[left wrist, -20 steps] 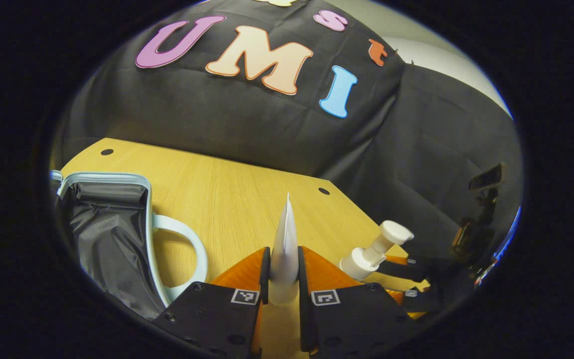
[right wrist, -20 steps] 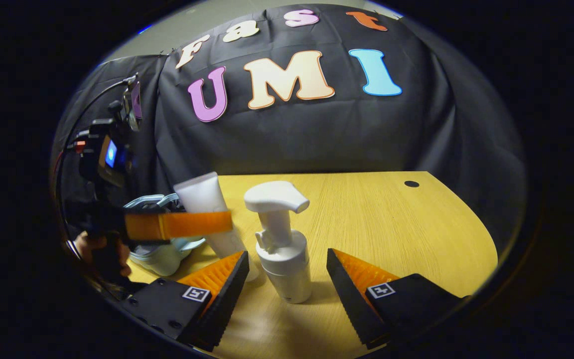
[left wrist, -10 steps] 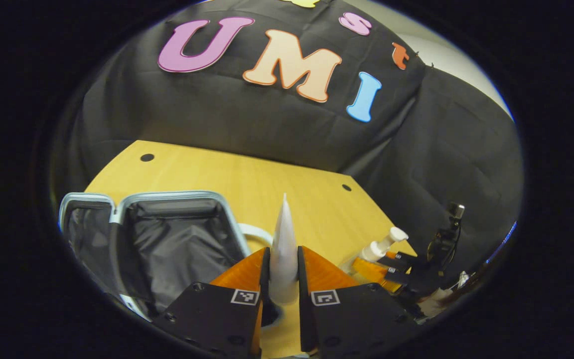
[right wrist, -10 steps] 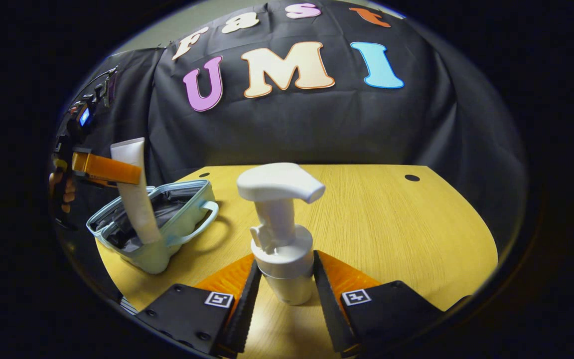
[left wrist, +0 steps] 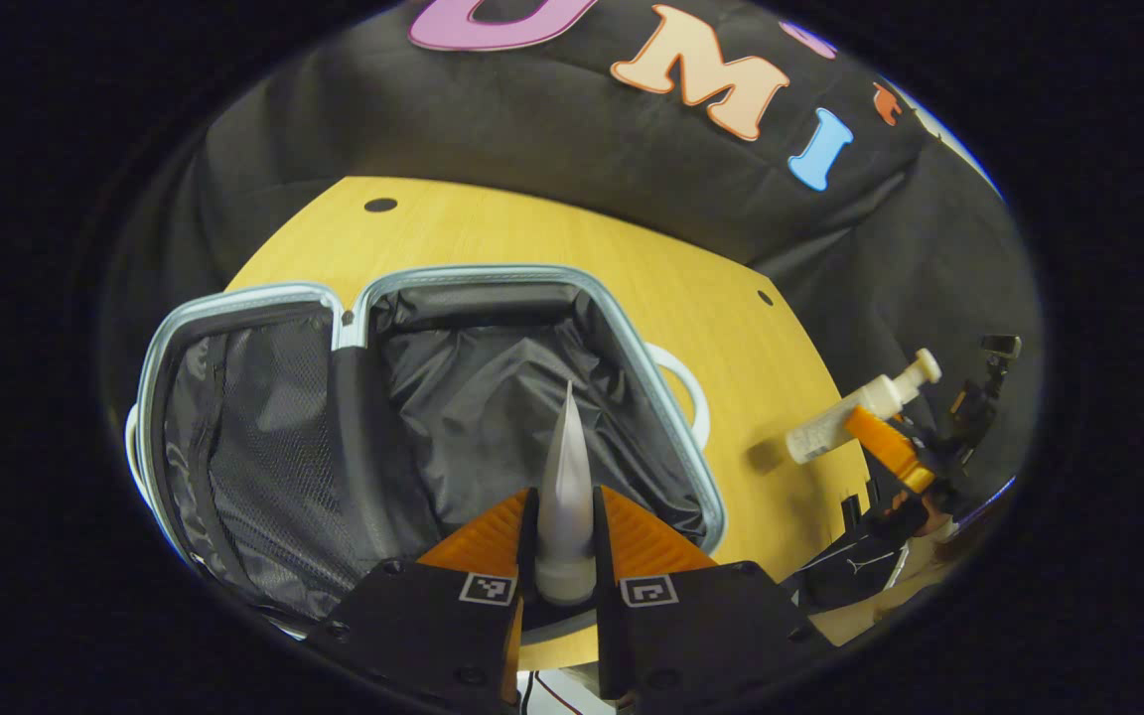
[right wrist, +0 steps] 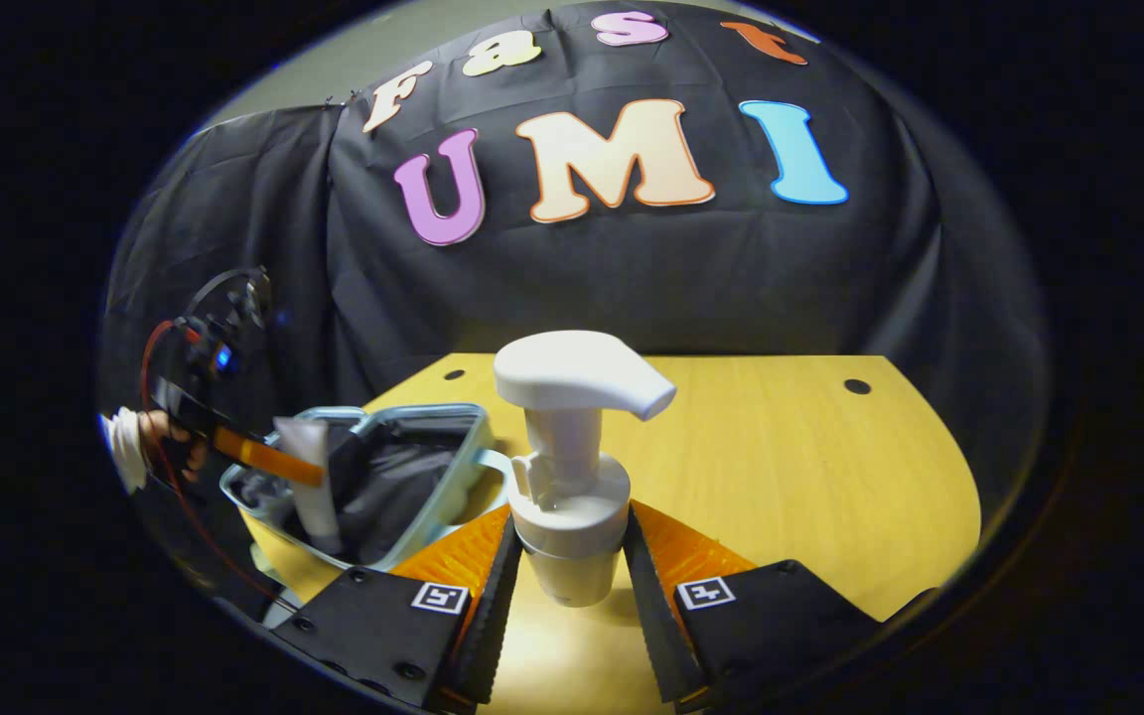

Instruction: First open the suitcase, pack the skin care products into it, and then close the suitcase.

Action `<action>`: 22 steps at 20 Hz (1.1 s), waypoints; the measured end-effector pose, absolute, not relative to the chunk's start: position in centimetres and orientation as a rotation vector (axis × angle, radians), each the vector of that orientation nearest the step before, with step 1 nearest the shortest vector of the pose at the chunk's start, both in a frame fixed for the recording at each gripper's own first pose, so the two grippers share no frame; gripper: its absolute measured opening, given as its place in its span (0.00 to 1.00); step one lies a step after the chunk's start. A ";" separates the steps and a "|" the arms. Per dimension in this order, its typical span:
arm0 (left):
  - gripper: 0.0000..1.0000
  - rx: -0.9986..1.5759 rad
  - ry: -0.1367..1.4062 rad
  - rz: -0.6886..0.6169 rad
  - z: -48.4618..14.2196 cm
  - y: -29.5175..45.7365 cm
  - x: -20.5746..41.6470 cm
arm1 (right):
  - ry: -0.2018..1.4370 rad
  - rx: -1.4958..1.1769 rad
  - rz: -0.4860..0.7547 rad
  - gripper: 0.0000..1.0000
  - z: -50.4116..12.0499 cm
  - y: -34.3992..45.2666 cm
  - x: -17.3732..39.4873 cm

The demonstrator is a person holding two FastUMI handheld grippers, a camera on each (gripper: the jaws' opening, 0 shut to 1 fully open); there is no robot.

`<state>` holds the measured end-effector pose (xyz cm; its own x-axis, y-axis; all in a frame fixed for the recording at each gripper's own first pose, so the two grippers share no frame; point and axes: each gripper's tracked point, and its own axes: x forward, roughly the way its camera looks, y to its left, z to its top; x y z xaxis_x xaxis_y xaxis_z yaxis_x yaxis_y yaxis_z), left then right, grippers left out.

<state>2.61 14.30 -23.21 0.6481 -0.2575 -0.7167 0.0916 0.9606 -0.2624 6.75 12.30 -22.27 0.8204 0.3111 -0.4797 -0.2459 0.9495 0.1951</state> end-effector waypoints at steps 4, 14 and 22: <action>0.24 -0.256 0.847 -0.209 -24.3 15.9 4.3 | 0.583 0.183 0.398 0.62 -21.5 19.0 6.1; 0.92 -0.302 0.597 -0.110 -16.7 22.8 4.4 | 0.751 0.155 0.544 0.60 -26.3 30.2 5.1; 0.94 -0.402 0.367 0.137 -12.1 35.5 -1.1 | 0.850 0.093 0.511 0.62 -30.9 32.2 5.5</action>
